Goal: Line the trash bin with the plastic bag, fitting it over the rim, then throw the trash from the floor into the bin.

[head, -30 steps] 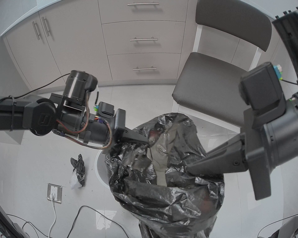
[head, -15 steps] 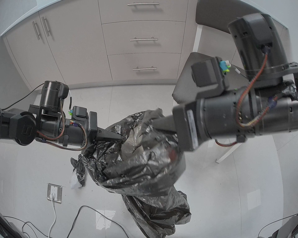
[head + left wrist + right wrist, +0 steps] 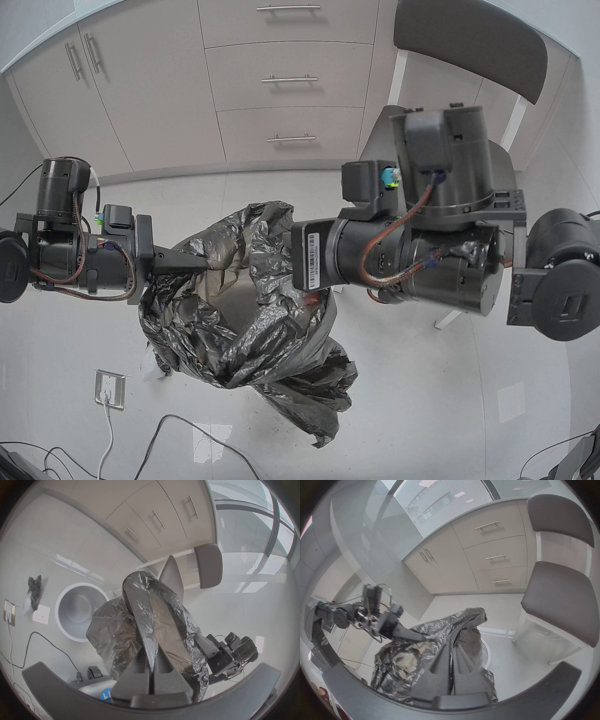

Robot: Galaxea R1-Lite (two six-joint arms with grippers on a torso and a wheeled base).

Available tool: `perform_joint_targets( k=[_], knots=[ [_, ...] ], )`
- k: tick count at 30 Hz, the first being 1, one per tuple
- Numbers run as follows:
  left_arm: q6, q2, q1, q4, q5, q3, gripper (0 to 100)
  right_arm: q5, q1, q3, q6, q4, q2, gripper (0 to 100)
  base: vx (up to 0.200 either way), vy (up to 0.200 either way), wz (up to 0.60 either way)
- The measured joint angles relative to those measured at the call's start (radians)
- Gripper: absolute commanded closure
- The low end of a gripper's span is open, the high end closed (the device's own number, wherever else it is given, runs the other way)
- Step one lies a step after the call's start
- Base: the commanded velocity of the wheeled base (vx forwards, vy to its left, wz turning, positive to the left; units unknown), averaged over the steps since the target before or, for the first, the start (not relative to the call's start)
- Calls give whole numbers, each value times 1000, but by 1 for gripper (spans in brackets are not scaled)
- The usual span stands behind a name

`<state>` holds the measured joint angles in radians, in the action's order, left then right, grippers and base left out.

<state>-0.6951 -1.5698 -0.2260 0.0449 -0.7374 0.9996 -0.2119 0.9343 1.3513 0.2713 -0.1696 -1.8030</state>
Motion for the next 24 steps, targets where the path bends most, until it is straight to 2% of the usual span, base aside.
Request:
perform_joint_targets(
  k=[8, 14, 24],
  knots=[
    [6, 36, 40, 74, 23, -25, 100, -6, -32, 17, -9, -112, -47, 100, 0, 0, 0],
    [0, 50, 51, 131, 27, -57, 100, -8, -37, 60, -21, -122, -65, 100, 0, 0, 0],
    [-15, 85, 52, 140, 30, -74, 100, -17, -22, 125, -16, -119, -73, 100, 0, 0, 0]
  ],
)
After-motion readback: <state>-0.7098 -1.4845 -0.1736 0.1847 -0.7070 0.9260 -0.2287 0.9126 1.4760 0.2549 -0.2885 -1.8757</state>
